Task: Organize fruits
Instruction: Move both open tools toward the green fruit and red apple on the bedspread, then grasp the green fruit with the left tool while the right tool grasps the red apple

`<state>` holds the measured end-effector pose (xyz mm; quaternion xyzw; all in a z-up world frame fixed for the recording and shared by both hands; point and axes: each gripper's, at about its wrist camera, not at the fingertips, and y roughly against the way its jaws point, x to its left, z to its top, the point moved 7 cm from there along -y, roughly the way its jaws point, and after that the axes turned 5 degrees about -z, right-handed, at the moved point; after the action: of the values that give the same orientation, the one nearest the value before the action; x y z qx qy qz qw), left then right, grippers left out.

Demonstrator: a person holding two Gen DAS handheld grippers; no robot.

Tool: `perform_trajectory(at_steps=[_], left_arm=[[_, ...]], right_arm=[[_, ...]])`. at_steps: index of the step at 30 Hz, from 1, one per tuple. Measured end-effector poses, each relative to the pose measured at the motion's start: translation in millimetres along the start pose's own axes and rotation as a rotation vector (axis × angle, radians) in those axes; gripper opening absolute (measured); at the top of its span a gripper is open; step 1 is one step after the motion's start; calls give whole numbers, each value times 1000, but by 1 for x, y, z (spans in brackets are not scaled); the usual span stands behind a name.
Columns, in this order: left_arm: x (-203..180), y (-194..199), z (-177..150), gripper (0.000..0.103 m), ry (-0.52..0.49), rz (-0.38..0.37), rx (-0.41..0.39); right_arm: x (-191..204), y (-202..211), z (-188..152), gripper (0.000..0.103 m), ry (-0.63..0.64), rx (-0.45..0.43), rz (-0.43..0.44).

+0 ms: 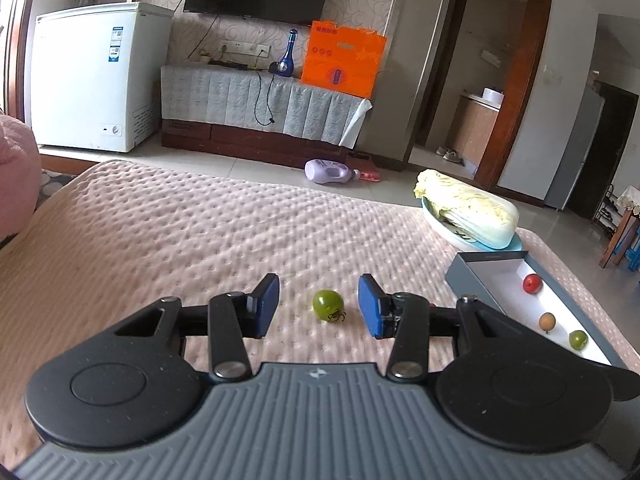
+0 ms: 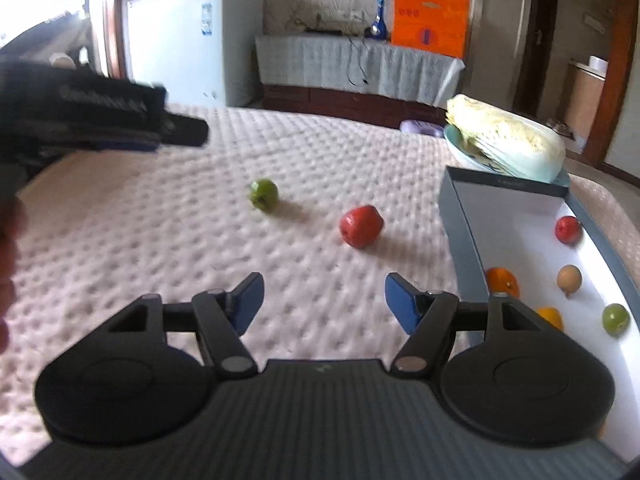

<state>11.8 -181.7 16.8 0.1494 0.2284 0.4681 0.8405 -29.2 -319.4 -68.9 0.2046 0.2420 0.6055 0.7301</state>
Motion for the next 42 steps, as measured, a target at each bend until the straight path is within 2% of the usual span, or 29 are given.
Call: perform_trajectory(at_steps=[5,13,18,22,24,34,42], left_arm=[[-3,-10,-3,50,1,10,19],[-5,-24,-11,50,-14,26,54],[1,-28,-17,50,-5,35,73],[6,-34,-22,50,8,35,95],[5,-38,-24,50,3,30,104],[-3,-67,-23,50,-32,-16,116],[-9,-103,-27,50,-44,-38,163]], right_arm=[[-5,8,0,69,-20,-16,29],[-26,-2,-6,68,-56,29,-59],[-29,-7,-5,67,-79,30,-55],[-30,-22,-4,54,-111,52,-29],[-29,-25,-1,49,-122,36,-19],[-22,-50,11,49,-126,11,-26],[-16,-71,20,50,-89,0,-37]])
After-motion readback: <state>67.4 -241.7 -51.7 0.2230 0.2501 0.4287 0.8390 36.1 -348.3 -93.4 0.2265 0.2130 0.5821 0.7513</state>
